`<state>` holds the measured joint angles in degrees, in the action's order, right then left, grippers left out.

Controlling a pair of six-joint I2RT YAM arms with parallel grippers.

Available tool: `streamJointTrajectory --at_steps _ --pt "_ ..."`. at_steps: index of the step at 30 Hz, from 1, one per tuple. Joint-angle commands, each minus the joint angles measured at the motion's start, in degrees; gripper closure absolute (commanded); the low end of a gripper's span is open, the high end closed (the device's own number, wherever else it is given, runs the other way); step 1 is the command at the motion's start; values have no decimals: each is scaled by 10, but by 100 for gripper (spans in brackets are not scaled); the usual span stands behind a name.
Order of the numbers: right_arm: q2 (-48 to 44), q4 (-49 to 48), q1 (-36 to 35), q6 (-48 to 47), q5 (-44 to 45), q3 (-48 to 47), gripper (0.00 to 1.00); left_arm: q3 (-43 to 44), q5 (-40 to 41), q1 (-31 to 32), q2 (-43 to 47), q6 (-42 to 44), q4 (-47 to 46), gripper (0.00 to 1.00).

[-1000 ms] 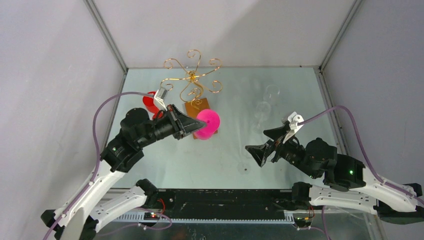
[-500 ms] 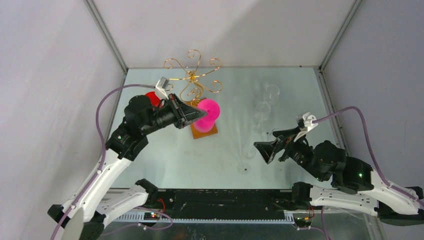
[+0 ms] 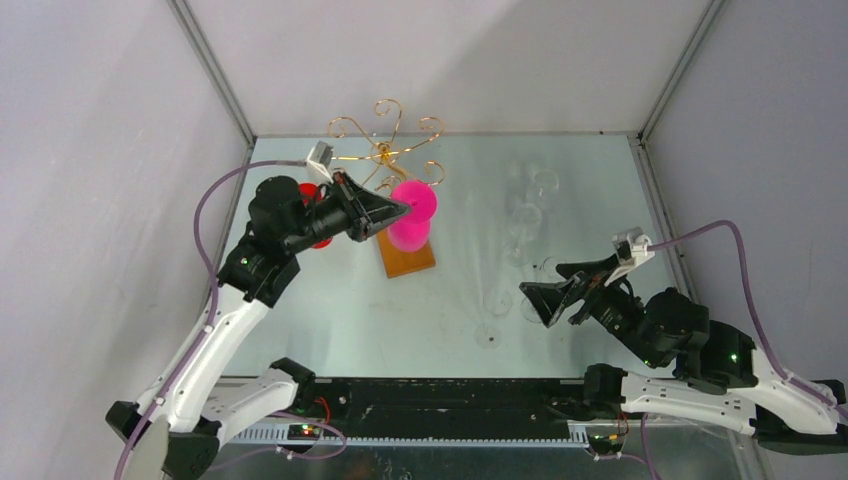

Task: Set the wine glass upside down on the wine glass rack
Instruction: Turn the wine glass upside down at the wine rack.

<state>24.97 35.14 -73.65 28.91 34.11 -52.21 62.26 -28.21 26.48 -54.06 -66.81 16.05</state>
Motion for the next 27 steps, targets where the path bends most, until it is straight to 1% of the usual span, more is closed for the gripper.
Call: streamJointTrajectory --at_steps 1,8,13,17,24,27 --pt "-8 3 -3 26 37 2 1 37 -20 -17 -11 -30 -46 100" --pt "-10 50 -2 83 73 2 1 63 -18 -33 -31 -47 -38 100" --pt "-12 61 -3 85 78 2 0 58 -42 -45 -49 -82 -60 100" --pt "-17 66 -3 94 79 2 1 59 -46 -49 -59 -92 -65 100" --pt "-18 68 -3 88 63 2 1 62 -36 -70 -66 -103 -64 100" --pt "-19 77 -3 105 63 2 1 63 -26 -77 -65 -100 -54 100"
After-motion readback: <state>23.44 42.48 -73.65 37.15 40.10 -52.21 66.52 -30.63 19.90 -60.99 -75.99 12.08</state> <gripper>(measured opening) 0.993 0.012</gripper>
